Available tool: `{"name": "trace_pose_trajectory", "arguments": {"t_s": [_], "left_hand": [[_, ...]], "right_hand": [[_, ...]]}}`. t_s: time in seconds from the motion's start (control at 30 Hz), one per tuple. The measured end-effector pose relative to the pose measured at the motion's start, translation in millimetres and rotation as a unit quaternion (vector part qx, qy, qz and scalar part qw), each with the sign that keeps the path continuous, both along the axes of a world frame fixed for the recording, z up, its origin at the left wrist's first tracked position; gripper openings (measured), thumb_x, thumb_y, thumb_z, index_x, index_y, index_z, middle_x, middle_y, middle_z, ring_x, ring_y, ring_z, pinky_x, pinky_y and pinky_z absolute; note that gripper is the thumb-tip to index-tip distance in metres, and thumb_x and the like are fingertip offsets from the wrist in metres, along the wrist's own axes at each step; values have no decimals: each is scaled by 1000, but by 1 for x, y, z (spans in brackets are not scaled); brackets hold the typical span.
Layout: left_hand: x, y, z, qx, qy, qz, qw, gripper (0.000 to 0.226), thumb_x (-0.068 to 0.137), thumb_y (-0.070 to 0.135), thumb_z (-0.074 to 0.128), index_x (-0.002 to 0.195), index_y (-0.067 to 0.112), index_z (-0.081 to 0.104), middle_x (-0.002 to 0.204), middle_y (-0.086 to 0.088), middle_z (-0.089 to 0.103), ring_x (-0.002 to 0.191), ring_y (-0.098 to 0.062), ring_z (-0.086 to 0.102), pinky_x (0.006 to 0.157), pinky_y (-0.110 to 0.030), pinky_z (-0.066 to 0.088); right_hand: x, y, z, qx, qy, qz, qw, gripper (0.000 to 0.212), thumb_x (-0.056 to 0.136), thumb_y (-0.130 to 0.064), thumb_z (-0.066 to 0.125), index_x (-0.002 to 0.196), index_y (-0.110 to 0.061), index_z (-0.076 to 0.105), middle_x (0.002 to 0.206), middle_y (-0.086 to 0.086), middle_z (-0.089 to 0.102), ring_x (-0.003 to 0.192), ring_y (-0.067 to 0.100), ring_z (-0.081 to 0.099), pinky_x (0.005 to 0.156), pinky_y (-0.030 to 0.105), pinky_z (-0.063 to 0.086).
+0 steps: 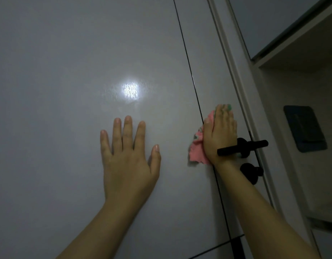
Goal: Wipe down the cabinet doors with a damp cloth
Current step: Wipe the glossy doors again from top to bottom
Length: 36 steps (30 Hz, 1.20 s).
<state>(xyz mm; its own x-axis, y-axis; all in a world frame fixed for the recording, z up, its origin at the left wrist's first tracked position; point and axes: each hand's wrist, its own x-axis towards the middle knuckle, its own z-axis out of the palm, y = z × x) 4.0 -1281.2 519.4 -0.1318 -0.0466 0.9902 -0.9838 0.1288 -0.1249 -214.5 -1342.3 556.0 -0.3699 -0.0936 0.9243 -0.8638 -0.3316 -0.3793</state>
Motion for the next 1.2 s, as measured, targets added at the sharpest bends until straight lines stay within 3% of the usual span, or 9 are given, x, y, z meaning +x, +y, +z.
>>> {"name": "trace_pose_trajectory", "arguments": {"t_s": [0.13,0.27,0.4,0.53,0.6,0.8,0.87,1.0,1.2], "left_hand": [[-2,1,-1,5,1,6,1000,67,95,51,17,151,15,23,159,-12,14,148,-27,4,118,-51,1],[-2,0,0,-2,2,11,1000,67,95,52,16,152,16,22,159,-12,13,148,-27,3,118,-51,0],[-3,3,0,-2,-1,11,1000,67,95,50,18,151,14,24,159,-14,15,148,-30,5,118,-51,-1],[-1,7,-2,11,0,0,1000,66,94,47,19,150,13,28,158,-15,17,147,-30,7,119,-49,-2],[-2,12,-7,18,2,-17,1000,65,93,46,21,148,13,32,158,-16,18,147,-29,9,119,-48,-2],[-15,24,-59,33,-25,-93,995,61,91,40,33,144,11,39,154,-18,27,144,-30,20,118,-51,4],[-23,26,-78,44,-33,-105,993,61,90,39,35,144,11,39,154,-18,28,144,-30,21,118,-50,4],[-38,29,-118,93,-36,-106,989,62,91,39,35,146,12,36,155,-17,25,145,-29,18,118,-50,4],[-42,21,-146,127,-46,-76,988,63,90,39,35,146,10,36,155,-17,25,146,-29,14,116,-52,7]], "right_hand": [[26,7,-71,-31,34,16,999,70,96,-44,19,150,0,16,158,18,12,146,28,10,120,38,11],[24,12,-72,-34,113,31,992,69,95,-41,25,151,-2,15,158,17,11,146,25,7,119,40,13],[50,23,-83,-22,53,48,997,67,97,-42,20,151,-6,11,159,14,7,148,25,4,120,44,13],[69,33,-171,4,301,45,953,58,101,-38,17,152,-11,10,160,9,4,148,23,5,120,38,3],[38,26,-175,1,334,45,942,56,102,-38,13,152,-13,11,160,8,7,148,23,9,120,37,4],[35,21,-158,8,9,72,997,61,98,-34,18,151,-5,9,159,10,6,148,23,6,120,39,5],[54,24,-180,12,32,64,997,60,99,-35,18,151,-6,6,158,10,4,148,24,4,120,38,2],[8,19,-221,29,247,55,967,56,102,-36,15,153,-14,4,158,10,10,148,24,7,120,37,2],[15,16,-236,60,-77,44,994,59,100,-37,11,150,-7,3,158,10,1,147,28,7,120,39,4]]}}
